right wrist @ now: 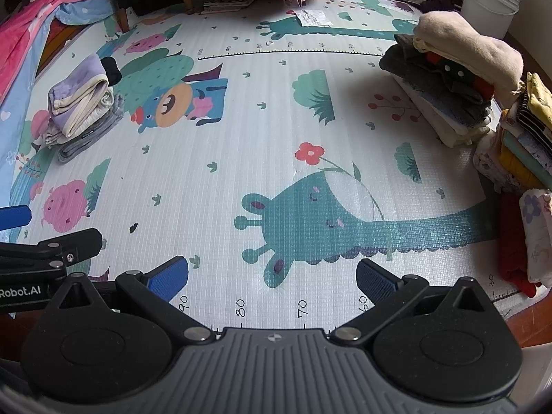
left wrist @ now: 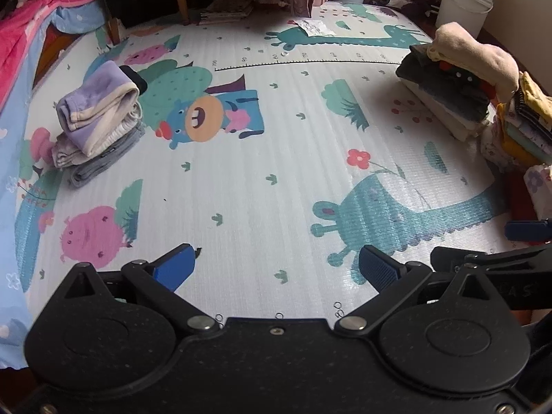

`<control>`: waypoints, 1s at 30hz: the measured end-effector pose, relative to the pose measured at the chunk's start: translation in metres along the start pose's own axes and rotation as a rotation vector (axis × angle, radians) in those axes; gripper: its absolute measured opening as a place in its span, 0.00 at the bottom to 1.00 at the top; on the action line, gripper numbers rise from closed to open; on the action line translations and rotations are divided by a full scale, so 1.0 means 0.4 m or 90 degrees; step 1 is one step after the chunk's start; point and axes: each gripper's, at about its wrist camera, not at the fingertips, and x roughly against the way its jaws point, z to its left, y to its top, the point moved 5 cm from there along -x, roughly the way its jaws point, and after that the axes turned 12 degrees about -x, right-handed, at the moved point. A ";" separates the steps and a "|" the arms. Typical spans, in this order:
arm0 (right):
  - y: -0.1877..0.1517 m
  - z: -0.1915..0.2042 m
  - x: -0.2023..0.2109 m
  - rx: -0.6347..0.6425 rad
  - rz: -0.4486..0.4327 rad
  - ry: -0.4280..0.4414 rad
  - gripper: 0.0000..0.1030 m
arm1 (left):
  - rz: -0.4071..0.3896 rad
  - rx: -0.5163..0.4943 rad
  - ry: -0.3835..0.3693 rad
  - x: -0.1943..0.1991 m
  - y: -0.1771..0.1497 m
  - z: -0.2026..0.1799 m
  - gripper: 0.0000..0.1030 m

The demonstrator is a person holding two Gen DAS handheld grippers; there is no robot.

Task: Fold clothes

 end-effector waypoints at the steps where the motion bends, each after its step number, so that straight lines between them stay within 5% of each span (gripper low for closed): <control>1: 0.001 0.001 0.000 0.000 0.001 0.000 1.00 | 0.000 0.001 -0.001 0.000 -0.001 0.000 0.99; 30: -0.001 0.003 0.001 0.003 -0.002 -0.004 1.00 | 0.006 0.014 -0.014 -0.012 -0.022 -0.016 1.00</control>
